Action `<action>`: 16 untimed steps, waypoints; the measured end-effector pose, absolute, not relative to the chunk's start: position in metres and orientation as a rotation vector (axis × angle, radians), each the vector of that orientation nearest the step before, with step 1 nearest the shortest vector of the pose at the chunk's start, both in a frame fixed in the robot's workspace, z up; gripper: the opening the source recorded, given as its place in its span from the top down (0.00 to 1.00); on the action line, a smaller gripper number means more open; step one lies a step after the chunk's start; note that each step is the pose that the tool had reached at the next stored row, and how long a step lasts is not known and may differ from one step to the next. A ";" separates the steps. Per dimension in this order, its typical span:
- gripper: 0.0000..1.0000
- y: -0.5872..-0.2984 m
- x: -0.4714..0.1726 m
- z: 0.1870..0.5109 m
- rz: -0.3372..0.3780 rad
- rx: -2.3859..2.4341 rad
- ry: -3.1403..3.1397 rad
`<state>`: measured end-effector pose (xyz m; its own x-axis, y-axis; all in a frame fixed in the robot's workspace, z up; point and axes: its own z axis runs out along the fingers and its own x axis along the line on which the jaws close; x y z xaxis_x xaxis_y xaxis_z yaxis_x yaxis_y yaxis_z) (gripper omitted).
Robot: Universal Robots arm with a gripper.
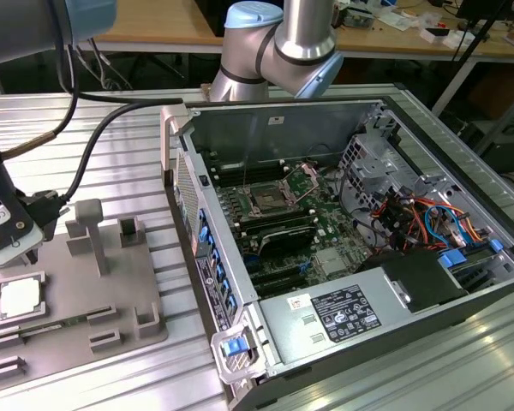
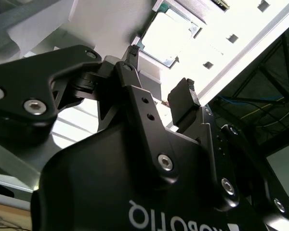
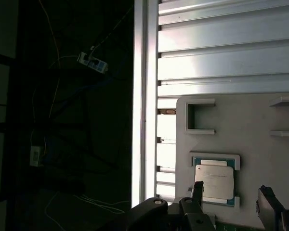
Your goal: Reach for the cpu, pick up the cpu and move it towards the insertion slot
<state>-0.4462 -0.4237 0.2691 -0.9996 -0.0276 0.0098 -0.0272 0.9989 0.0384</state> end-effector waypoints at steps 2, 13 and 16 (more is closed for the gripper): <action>0.47 -0.424 -0.446 0.269 -0.060 0.043 -3.130; 0.40 -0.425 -0.447 0.258 -0.060 0.043 -3.131; 0.32 -0.428 -0.448 0.253 -0.060 0.043 -3.131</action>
